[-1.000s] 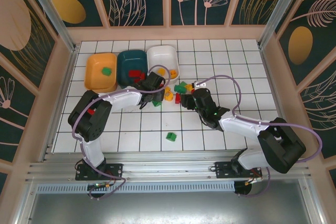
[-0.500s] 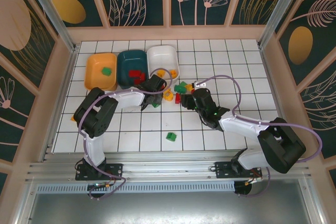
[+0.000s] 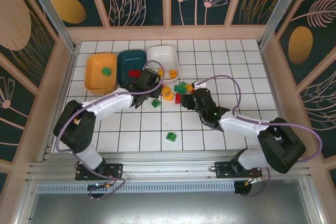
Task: Sort the legos into containers by color
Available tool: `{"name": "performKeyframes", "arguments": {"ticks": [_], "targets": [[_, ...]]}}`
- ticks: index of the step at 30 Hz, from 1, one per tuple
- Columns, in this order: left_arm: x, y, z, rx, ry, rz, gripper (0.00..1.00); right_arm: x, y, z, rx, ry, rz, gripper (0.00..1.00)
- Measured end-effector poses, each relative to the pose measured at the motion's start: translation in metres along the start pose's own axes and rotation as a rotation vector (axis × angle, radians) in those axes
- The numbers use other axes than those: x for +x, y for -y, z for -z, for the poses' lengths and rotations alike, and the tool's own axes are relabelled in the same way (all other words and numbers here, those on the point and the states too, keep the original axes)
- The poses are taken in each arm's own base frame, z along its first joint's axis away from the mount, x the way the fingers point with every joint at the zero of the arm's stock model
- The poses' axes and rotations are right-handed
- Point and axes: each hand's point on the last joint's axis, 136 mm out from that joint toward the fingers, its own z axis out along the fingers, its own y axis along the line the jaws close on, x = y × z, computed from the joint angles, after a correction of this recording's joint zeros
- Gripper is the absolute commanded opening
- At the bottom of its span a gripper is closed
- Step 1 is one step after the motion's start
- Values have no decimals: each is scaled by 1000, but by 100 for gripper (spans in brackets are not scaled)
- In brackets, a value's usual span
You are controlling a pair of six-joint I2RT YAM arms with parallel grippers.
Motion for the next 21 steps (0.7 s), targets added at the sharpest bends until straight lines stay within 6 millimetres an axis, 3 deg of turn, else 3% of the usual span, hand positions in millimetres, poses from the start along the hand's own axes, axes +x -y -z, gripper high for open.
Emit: {"name": "performKeyframes", "arguments": {"ticks": [2,4,8,10,13,15,19,21], "targets": [[-12,-10,11,-6,31,27,21,0,0,0,-1,0,0,64],[-27,-38,17,-40,60,95,20,0,-1,0,-3,0,2,64],[-43,-131,20,-186,100,304,15,1,-3,0,-6,-1,4,64],[-38,-180,22,-254,103,428,13,1,-3,1,-6,-2,4,64],[-26,-232,24,-322,97,571,14,1,-3,1,-8,-2,5,64],[-20,-250,20,-350,83,616,15,1,-4,1,-8,-2,5,64],[-20,-258,-7,-349,34,645,18,1,-4,1,-8,-2,5,64],[-18,-261,-22,-340,10,663,24,1,-4,1,-9,0,4,64]]}}
